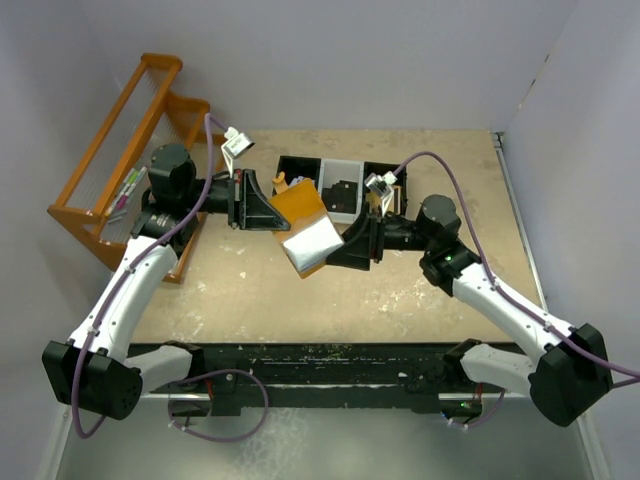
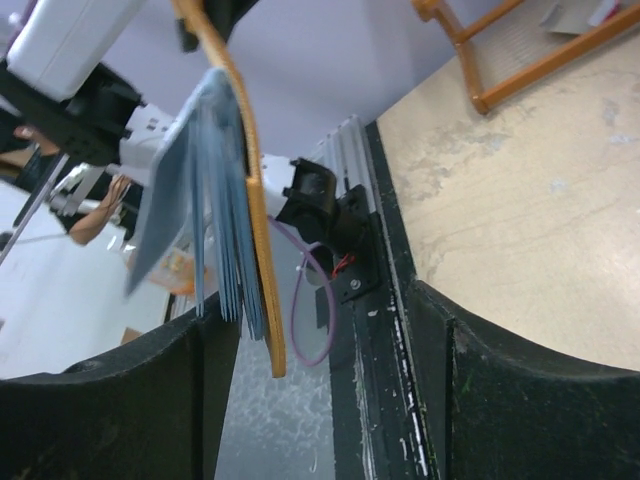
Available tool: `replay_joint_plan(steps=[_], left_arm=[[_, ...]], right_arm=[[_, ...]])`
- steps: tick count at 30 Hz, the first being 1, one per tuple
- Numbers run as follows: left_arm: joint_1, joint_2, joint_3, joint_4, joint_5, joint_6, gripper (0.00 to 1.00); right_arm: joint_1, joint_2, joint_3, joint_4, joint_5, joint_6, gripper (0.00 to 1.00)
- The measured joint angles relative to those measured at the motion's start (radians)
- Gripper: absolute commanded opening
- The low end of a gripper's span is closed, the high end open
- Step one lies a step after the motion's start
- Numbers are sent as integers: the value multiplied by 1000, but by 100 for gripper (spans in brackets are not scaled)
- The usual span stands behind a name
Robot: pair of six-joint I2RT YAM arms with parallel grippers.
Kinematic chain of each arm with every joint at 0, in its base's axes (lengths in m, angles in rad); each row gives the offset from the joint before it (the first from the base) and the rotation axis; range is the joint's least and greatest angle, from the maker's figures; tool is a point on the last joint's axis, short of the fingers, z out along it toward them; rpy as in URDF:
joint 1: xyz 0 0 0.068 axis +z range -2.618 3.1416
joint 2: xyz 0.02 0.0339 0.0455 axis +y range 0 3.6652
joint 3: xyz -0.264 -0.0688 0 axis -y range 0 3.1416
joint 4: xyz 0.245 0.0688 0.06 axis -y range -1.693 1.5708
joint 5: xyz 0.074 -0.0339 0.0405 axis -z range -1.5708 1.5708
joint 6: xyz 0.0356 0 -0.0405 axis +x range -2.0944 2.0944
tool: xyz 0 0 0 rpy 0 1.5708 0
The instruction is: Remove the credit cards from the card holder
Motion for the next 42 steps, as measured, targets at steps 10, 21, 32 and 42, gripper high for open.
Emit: replay_joint_plan(steps=[10,21,32,42], left_arm=[[0,0,0,-2,12,1,0],[0,0,0,-9,18,0,0],[0,0,0,-8,18,0,0],[0,0,0,-7,18,-5,0]], right_arm=[[0,-42,0,90,-87,19,61],[0,-27,2,90,-57,21,48],[0,-21,40,28,60,-9,49],[0,0,62,73,151,3,60]])
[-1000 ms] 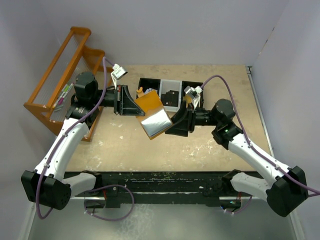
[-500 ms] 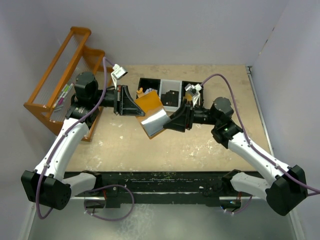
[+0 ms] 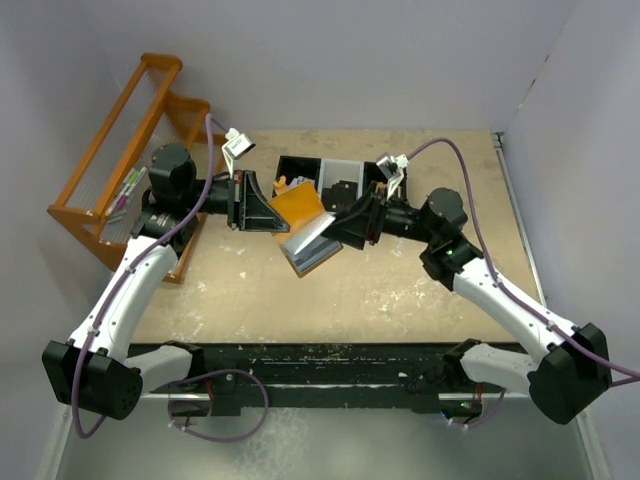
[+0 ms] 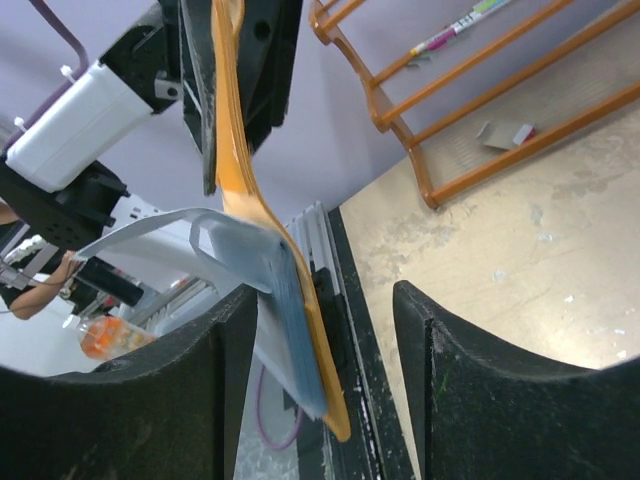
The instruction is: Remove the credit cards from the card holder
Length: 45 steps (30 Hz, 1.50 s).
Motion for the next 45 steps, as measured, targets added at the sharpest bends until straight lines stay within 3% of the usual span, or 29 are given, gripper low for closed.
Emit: replay_joint_plan(steps=[6,17,23,27,32,37,39,45], left_arm=[[0,0,0,7,3,-13,0],[0,0,0,7,10,-13,0],[0,1,0,0,10,0,0],[0,8,0,-9,15,18,3],[0,13,2,-39,17,57,30],[6,14,65,-192,1,214,63],[27,17,125,-300,-15,328,69],[127,4,194,-516,-55,617,77]], right_arm=[[2,73,67,84,-24,58,61],[14,110,116,203,-81,154,51],[28,149,123,276,-112,217,40],[38,162,123,288,-113,235,25],[46,179,123,303,-113,261,2],[49,182,132,223,-112,254,0],[49,177,156,134,-95,214,0],[49,130,185,-52,-30,124,0]])
